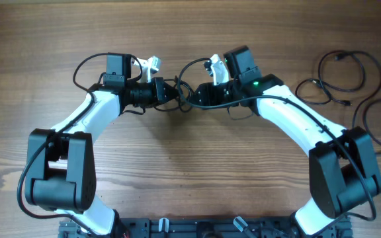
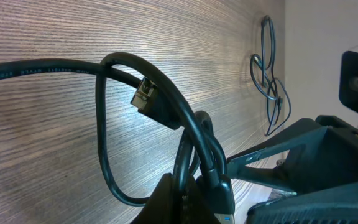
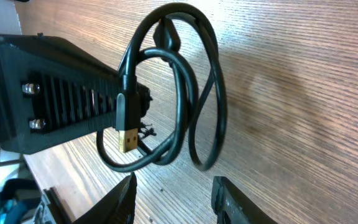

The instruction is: Untangle cables

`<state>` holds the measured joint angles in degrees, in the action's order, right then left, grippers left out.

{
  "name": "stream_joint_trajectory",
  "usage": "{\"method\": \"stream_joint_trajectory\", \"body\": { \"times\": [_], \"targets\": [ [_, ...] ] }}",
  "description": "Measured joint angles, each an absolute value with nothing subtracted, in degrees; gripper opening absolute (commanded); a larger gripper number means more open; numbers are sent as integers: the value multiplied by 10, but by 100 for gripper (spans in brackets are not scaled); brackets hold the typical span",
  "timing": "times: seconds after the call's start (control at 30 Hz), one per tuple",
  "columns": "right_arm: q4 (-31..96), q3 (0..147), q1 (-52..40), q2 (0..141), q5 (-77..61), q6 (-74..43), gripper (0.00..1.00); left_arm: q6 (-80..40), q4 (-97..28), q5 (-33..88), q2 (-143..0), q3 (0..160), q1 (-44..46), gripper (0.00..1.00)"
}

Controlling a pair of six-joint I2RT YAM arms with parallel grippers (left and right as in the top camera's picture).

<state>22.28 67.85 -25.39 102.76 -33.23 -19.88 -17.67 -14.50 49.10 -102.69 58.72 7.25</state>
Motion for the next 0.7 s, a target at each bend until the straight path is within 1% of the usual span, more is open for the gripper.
{"method": "stream_joint_trajectory", "body": {
  "times": [0.03, 0.13, 0.33, 0.43, 0.53, 0.7],
  "targets": [
    [216, 678, -258, 1028, -323, -204, 37, -180, -145, 491, -1027, 587, 72, 4],
    [201, 678, -262, 1028, -296, -223, 32, -184, -145, 494, -1027, 587, 72, 4],
    [179, 678, -262, 1028, -269, -257, 31, -188, -145, 500, -1027, 587, 72, 4],
    [179, 679, -262, 1028, -267, -262, 27, -188, -144, 519, -1027, 587, 72, 4],
    [179, 678, -263, 1028, -267, -271, 25, -188, -142, 533, -1027, 587, 72, 4],
    [179, 678, -269, 1028, -267, -279, 25, -188, -142, 540, -1027, 587, 72, 4]
  ]
}}
